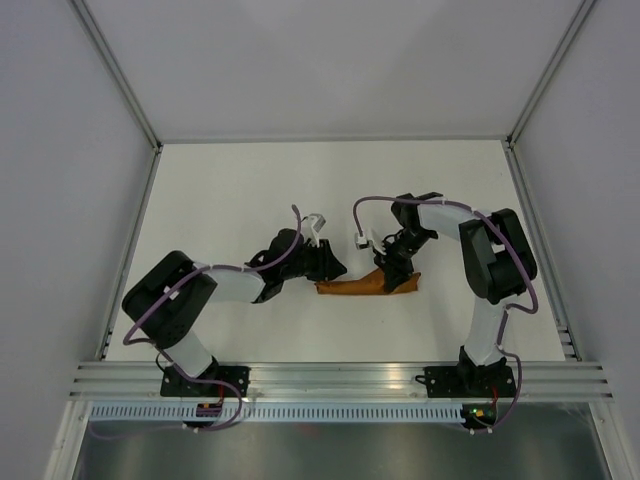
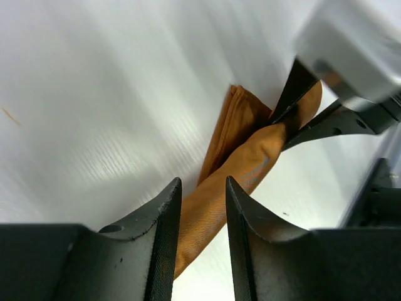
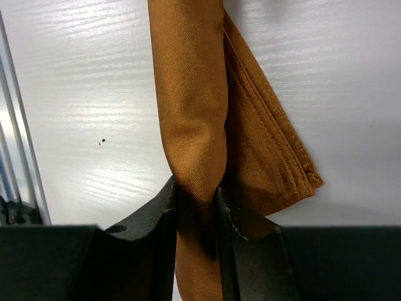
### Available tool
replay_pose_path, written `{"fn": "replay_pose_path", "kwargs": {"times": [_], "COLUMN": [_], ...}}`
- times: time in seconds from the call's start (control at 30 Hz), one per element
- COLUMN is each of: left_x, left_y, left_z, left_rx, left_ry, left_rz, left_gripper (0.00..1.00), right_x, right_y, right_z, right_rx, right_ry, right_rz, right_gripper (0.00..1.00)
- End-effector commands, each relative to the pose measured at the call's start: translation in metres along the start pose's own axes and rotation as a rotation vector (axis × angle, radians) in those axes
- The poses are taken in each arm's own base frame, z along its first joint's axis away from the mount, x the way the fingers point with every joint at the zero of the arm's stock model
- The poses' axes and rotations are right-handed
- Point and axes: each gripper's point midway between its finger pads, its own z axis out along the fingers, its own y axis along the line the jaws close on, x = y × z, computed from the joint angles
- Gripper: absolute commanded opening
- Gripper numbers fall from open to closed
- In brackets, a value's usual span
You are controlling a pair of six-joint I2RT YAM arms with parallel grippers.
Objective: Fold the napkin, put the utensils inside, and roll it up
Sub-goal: Roll the napkin at the center of the board.
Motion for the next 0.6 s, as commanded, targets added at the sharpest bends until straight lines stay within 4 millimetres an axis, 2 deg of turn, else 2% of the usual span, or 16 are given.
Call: {"fn": "replay_pose_path", "kwargs": {"times": [0.0,0.13,0.17,0.23,0.27,0.3,0.4,0.43,0.57], "left_x": [-0.04,-0.025,-0.017,-0.014,-0.001,0.003,0.016,0.019,0.034], "left_y": [-0.016,-0.032,-0.041,-0.042,-0.049,-0.05,-0.06,-0.056,-0.062], "left_z": [-0.009,-0.003,0.0,0.007,0.011,0.017,0.025,0.028,0.037], "left_rx": [-0.017,-0.062,-0.056,-0.099,-0.085,-0.092,-0.108,-0.133,-0.134], "left_ry": [-0.183,-0.138,-0.122,-0.106,-0.075,-0.058,-0.047,-0.043,-0.026], "left_rz": [0.276,0.612,0.666,0.795,0.846,0.922,1.027,1.08,1.172], "left_gripper": [0.4,0.42,0.43,0.45,0.46,0.47,0.81,0.81,0.81], "right_x": [0.03,0.032,0.031,0.032,0.031,0.03,0.03,0.031,0.033], "right_y": [-0.004,-0.011,-0.014,-0.014,-0.017,-0.016,-0.019,-0.021,-0.024], "right_z": [0.007,0.01,0.009,0.011,0.012,0.012,0.014,0.014,0.015], "right_rx": [-0.077,-0.107,-0.103,-0.118,-0.118,-0.123,-0.134,-0.132,-0.129], "right_ry": [0.112,0.124,0.123,0.129,0.126,0.125,0.127,0.131,0.136], "right_rz": [0.026,0.056,0.058,0.073,0.074,0.081,0.093,0.097,0.11], "right_gripper": [0.11,0.12,0.12,0.12,0.12,0.12,0.13,0.13,0.13]}}
